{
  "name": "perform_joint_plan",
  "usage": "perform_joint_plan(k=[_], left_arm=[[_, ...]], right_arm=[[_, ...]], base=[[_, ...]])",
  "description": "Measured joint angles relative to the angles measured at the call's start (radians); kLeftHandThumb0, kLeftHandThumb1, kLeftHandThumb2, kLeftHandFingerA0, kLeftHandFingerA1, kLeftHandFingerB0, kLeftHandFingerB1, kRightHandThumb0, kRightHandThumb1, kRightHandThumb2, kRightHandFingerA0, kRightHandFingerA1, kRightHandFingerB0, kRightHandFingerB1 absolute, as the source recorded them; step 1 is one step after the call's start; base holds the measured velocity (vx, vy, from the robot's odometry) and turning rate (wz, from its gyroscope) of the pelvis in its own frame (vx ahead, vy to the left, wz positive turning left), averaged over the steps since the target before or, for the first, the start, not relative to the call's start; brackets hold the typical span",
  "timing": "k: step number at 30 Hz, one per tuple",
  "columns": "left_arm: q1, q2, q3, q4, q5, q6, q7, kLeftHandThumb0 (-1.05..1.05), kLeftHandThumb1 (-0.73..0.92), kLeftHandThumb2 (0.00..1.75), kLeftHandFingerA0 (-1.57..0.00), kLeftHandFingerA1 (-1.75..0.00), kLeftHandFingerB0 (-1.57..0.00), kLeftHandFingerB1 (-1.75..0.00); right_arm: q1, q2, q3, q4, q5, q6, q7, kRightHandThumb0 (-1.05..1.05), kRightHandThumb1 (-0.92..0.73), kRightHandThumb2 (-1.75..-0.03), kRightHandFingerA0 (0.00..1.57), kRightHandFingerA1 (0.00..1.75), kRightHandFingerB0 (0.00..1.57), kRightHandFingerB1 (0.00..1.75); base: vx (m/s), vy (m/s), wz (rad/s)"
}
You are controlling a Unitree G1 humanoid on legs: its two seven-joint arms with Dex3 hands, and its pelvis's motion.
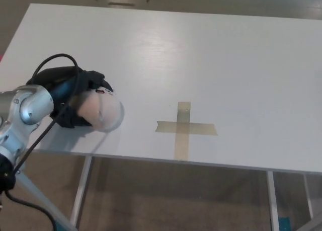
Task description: Use the left hand to take the pink dumpling toy on a person's hand and put it on the desk.
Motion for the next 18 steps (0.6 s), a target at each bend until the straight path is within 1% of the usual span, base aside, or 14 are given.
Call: perform_joint_plan(k=[1,2,5,6,7,8,12,14,18], left_arm=[[-0.008,-0.001,-0.003,0.006,-0.001,0.004,-0.013,-0.62,0.40,0.75,-0.02,-0.27,-0.09,-0.26],[-0.008,-0.001,-0.003,0.006,-0.001,0.004,-0.013,-0.64,0.41,0.75,-0.06,-0.25,-0.08,-0.26],[-0.026,-0.013,-0.019,0.031,0.000,0.027,-0.060,-0.67,0.41,0.76,-0.06,-0.25,-0.08,-0.26],[-0.028,-0.016,-0.024,0.035,0.000,0.035,-0.074,-0.64,0.40,0.82,0.00,-0.27,-0.09,-0.30],[-0.028,-0.016,-0.024,0.035,0.000,0.035,-0.075,-0.64,0.40,0.82,0.00,-0.27,-0.09,-0.30],[-0.027,-0.016,-0.026,0.035,0.000,0.038,-0.081,-0.67,0.40,0.82,-0.03,-0.26,-0.04,-0.28],[-0.015,-0.013,-0.023,0.012,-0.003,0.047,-0.096,-0.66,0.39,0.82,-0.03,-0.25,-0.03,-0.27],[-0.009,-0.012,-0.019,0.001,-0.006,0.049,-0.102,-0.66,0.39,0.82,-0.03,-0.25,-0.03,-0.26],[-0.007,-0.001,-0.002,-0.012,-0.010,0.057,-0.127,-0.65,0.38,0.82,-0.02,-0.25,-0.02,-0.26]], right_arm=[[0.000,0.000,0.000,0.000,0.000,0.000,0.000,-0.22,-0.69,-0.61,0.61,0.44,0.52,0.42],[0.000,0.000,0.000,0.000,0.000,0.000,0.000,-0.22,-0.69,-0.61,0.61,0.44,0.52,0.42],[0.000,0.000,-0.002,0.000,0.000,0.001,0.000,-0.23,-0.69,-0.61,0.61,0.44,0.52,0.42],[0.001,0.000,-0.003,0.001,0.000,0.001,0.000,-0.23,-0.69,-0.61,0.61,0.44,0.52,0.42],[0.001,0.000,-0.003,0.001,0.000,0.001,0.000,-0.23,-0.69,-0.61,0.61,0.44,0.52,0.42],[0.003,0.000,-0.004,0.001,0.001,0.001,0.001,-0.22,-0.69,-0.61,0.60,0.44,0.51,0.41],[0.013,0.000,-0.005,0.001,0.001,0.001,0.002,-0.22,-0.69,-0.61,0.60,0.44,0.52,0.42],[0.017,0.000,-0.005,0.001,0.000,0.001,0.002,-0.22,-0.69,-0.61,0.61,0.44,0.56,0.43],[0.024,0.001,0.000,0.002,-0.001,0.001,0.002,-0.23,-0.69,-0.61,0.61,0.44,0.55,0.43]], base=[[0.00,0.000,0.00],[0.00,0.000,0.00],[0.00,0.000,0.00],[0.00,0.000,0.00],[0.00,0.000,0.00],[0.00,0.000,0.00],[0.00,0.000,0.00],[0.00,0.000,0.00],[0.00,0.000,0.00]])
